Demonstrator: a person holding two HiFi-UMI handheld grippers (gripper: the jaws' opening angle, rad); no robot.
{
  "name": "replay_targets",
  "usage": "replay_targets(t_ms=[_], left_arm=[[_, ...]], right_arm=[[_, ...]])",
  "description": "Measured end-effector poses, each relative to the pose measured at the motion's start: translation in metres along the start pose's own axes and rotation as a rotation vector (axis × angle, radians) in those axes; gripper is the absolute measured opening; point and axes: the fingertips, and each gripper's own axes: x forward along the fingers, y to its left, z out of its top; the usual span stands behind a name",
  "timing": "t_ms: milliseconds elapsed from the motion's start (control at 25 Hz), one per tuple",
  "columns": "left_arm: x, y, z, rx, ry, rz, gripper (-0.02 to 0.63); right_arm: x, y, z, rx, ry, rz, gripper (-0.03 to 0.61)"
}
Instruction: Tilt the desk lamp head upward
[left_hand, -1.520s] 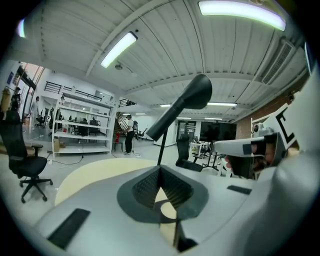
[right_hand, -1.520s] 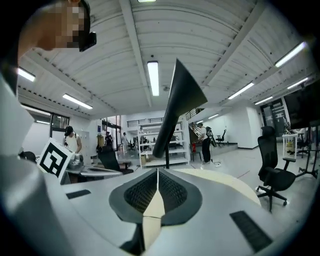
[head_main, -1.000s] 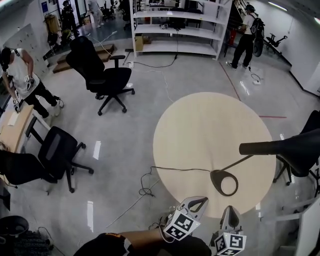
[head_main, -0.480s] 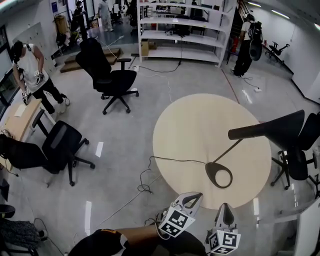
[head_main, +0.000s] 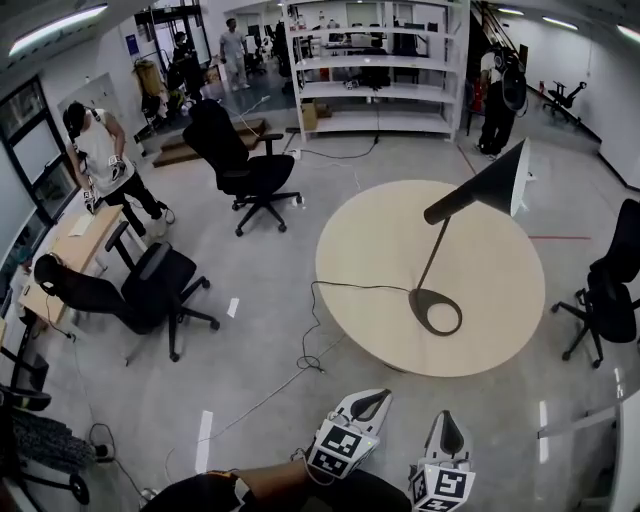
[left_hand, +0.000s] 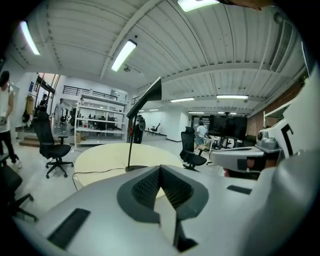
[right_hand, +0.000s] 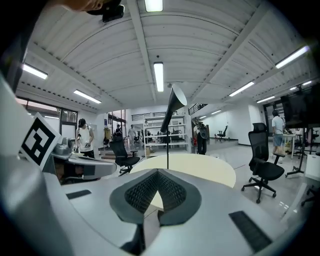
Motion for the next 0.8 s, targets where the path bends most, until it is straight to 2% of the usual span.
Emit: replay_targets(t_ms=[320,560,800], left_arm=[[-0.071,-0.042,-0.028,0.019,0.016,0.084,0.046],[-0.137,-0.018,-0.036,0.036,0.008,0.128,0.046],[-0.213,0.009,-0.051,0.057,-0.018,0.132,0.046]], right_arm=[[-0.059,0.019,-0.012,0.038,-0.028,0.078,0.017],[-0.073,0.084,-0.012,0.035,-0.039,0.125,0.017],[-0.098,0.149,-0.017,0.014,-0.048,0.101,0.017]])
